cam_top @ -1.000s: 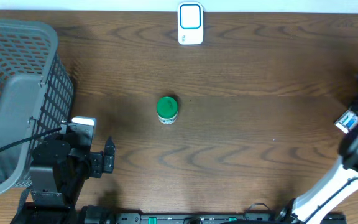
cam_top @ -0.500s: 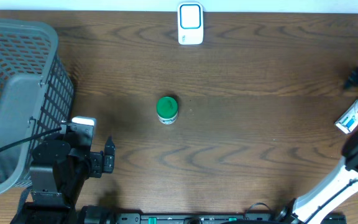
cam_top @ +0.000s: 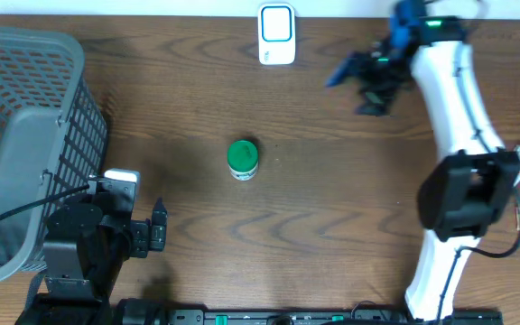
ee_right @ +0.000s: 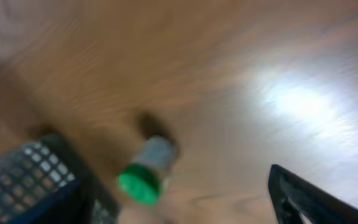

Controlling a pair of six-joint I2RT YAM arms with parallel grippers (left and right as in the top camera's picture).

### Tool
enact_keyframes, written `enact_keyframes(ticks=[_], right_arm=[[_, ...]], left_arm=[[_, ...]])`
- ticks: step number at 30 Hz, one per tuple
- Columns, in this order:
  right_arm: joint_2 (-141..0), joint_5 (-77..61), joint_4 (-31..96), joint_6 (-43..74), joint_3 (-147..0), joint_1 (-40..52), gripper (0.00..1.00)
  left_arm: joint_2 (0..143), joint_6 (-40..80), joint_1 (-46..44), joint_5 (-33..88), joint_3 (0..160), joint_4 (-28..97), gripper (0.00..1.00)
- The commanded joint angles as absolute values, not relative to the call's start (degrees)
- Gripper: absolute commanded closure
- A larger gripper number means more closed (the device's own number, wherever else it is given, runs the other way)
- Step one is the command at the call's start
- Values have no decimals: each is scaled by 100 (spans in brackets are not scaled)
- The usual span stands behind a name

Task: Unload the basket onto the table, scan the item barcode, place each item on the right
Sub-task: 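Move the right gripper back over the green-lidded jar, then lower the right gripper onto the jar and grasp it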

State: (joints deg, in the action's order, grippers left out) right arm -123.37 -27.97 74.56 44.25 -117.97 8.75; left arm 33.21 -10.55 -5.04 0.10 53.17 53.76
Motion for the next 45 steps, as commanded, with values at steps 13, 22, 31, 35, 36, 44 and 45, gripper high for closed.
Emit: enact_keyframes(ticks=[13,22,31,35,36,44,45], right_arm=[[-12313,-799,7000,10315,-11799,3468,6],[-12667,-711,7004,10287,-11799,3688,7],[-13235,-1033,6960,10171,-11799,3959,6],[-13395,-1129,6934,10149,-11799,3983,7],[-13408,-1129,6936,10145,-11799,3988,7],[-13443,-827,6949,10110,-11793,4123,8],[-13461,-790,6956,10110,-11793,4134,7]], left_arm=[[3284,-1109,-517,45,5374,5378,1],[3284,-1109,-517,45,5374,5378,1],[3284,-1109,-517,45,5374,5378,1],[3284,-1109,-517,45,5374,5376,1],[3284,-1109,-517,45,5374,5378,0],[3284,-1109,-517,45,5374,5378,1],[3284,-1109,-517,45,5374,5376,1]])
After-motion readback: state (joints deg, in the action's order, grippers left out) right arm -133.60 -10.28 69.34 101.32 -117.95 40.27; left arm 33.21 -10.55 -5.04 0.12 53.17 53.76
